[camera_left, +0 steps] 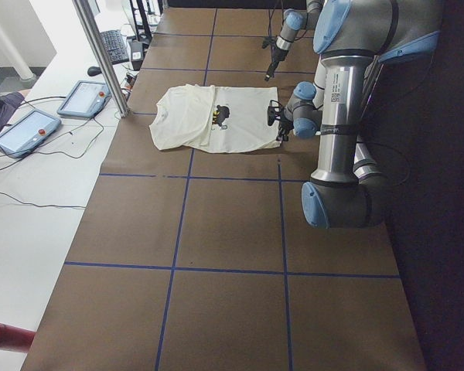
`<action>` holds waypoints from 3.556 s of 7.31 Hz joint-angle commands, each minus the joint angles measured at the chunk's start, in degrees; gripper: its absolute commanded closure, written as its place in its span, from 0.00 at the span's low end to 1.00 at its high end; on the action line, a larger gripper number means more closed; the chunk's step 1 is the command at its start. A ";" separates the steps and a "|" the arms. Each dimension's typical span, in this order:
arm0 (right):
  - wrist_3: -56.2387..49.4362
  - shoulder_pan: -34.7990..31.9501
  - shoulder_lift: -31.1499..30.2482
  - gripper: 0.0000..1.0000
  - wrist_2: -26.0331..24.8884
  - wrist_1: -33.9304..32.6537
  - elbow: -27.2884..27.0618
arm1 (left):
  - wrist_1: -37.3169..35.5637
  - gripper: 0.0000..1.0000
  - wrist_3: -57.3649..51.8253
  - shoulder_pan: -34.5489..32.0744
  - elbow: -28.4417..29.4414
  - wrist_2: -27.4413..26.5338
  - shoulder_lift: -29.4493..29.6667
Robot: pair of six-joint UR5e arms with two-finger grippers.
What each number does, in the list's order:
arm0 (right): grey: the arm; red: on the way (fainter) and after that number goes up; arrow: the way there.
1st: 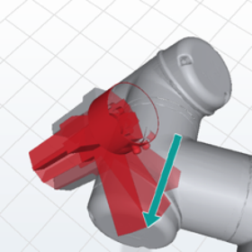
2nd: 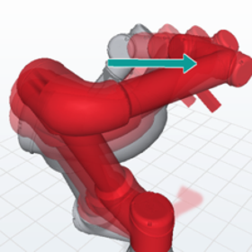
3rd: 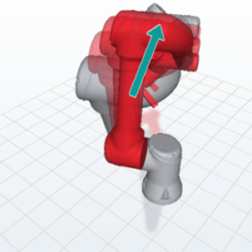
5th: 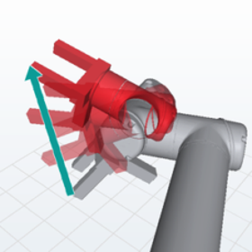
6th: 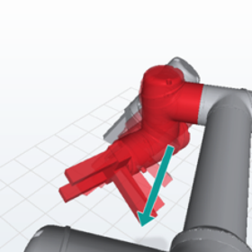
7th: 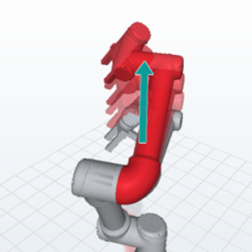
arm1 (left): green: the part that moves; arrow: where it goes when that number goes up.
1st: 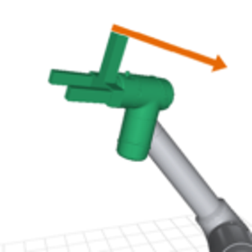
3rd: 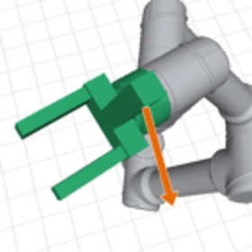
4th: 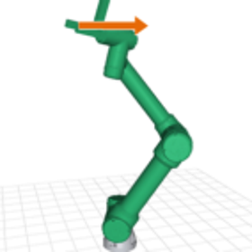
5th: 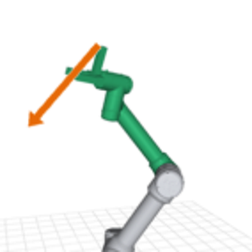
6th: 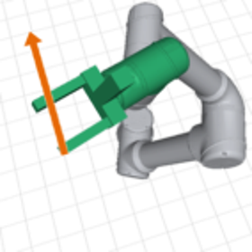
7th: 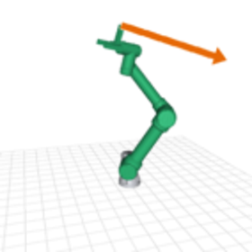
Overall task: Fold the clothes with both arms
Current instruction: 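Align both grippers on the hem corners and grasp the hem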
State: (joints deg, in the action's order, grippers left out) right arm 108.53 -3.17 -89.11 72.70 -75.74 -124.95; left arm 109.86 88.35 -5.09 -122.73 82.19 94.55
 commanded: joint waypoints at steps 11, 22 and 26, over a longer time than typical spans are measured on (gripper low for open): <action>3.35 6.86 0.43 0.44 -6.52 -0.11 4.63 | 0.09 1.00 -0.02 -0.27 0.04 0.25 0.29; 2.92 4.94 -1.84 1.00 -5.74 -6.03 -9.01 | -9.50 1.00 -3.16 -3.93 -11.84 9.15 0.46; 2.65 0.56 4.72 1.00 8.15 -35.33 -33.25 | -37.22 1.00 -3.53 -12.03 -31.33 19.31 10.19</action>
State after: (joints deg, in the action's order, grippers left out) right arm 111.31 -0.46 -86.87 77.92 -105.73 -155.12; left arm 79.81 84.93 -14.36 -150.58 98.62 100.94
